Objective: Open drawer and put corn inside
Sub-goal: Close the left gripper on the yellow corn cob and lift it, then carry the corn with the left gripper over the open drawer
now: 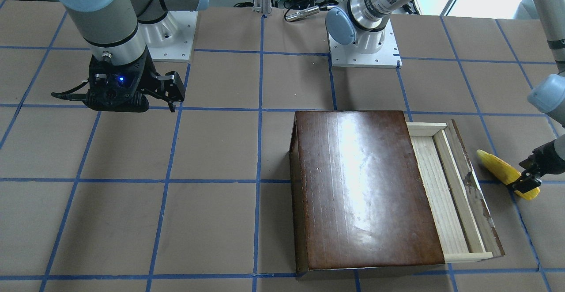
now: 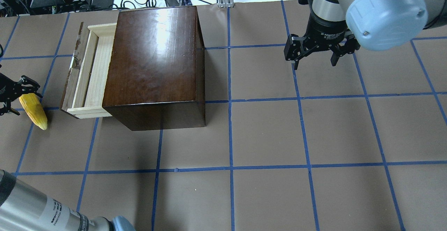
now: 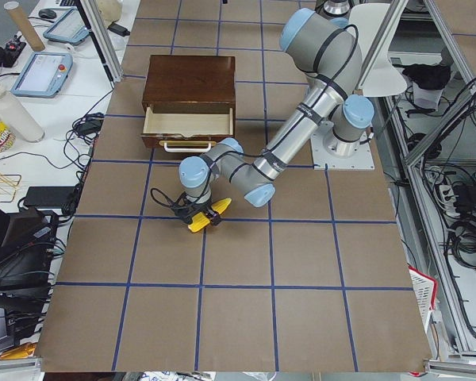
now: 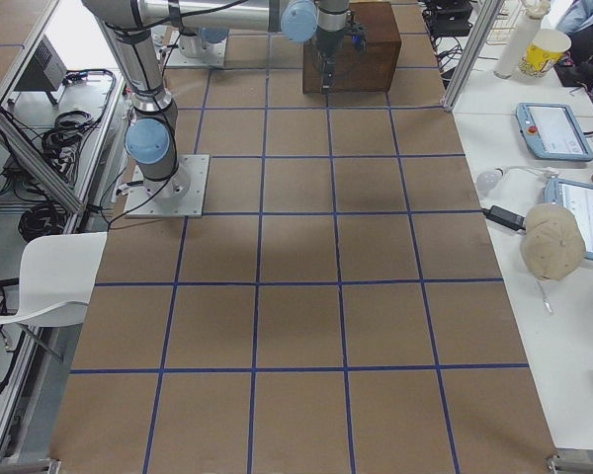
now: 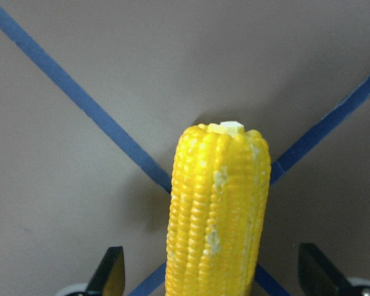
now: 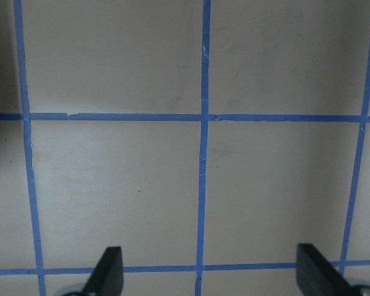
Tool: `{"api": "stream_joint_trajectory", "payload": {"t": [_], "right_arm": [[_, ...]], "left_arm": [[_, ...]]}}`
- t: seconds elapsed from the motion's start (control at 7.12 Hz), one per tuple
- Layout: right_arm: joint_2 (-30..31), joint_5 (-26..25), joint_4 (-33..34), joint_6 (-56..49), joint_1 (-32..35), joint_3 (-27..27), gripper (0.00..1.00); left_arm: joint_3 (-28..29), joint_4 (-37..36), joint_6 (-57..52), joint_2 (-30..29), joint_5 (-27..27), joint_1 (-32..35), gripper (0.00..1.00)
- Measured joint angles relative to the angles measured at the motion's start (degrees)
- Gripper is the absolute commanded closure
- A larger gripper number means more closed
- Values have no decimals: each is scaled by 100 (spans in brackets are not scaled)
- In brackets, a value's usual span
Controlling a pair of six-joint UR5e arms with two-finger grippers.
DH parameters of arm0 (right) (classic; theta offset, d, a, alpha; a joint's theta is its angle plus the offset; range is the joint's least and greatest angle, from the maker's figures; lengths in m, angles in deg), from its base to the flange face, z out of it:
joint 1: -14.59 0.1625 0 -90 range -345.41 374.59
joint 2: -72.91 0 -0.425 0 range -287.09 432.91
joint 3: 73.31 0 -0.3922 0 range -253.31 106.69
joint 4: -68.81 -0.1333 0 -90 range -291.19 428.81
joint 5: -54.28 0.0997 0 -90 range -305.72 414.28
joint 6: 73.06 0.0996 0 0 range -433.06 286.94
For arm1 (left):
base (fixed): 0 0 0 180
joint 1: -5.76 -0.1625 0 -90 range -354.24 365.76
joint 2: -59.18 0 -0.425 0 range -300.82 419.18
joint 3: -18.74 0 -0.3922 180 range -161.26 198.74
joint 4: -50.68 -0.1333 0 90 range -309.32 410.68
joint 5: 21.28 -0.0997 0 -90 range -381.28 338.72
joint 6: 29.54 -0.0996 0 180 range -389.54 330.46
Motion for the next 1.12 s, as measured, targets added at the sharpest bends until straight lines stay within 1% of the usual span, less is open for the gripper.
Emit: {"api": "stream_joint_trajectory", "payload": {"t": [0.14, 0.28, 0.56, 0.84, 0.98, 1.12], "right_arm": [[3, 0, -2, 0, 0, 0, 0], [4, 0, -3, 0, 0, 0, 0], [0, 0, -3, 0, 0, 0, 0], [-1, 0, 1, 0, 0, 0, 0], [0, 0, 1, 0, 0, 0, 0], [1, 2, 3, 0, 0, 0, 0]], "left_arm": [[3, 23, -3, -34, 17, 4, 77], [6, 58, -29, -33, 32, 5, 99], [20, 135, -55, 21, 46, 7, 100], [137, 371, -93, 219, 38, 118, 100], [314, 682, -132, 382, 36, 253, 100], [614, 1120, -261, 551, 36, 390, 100]]}}
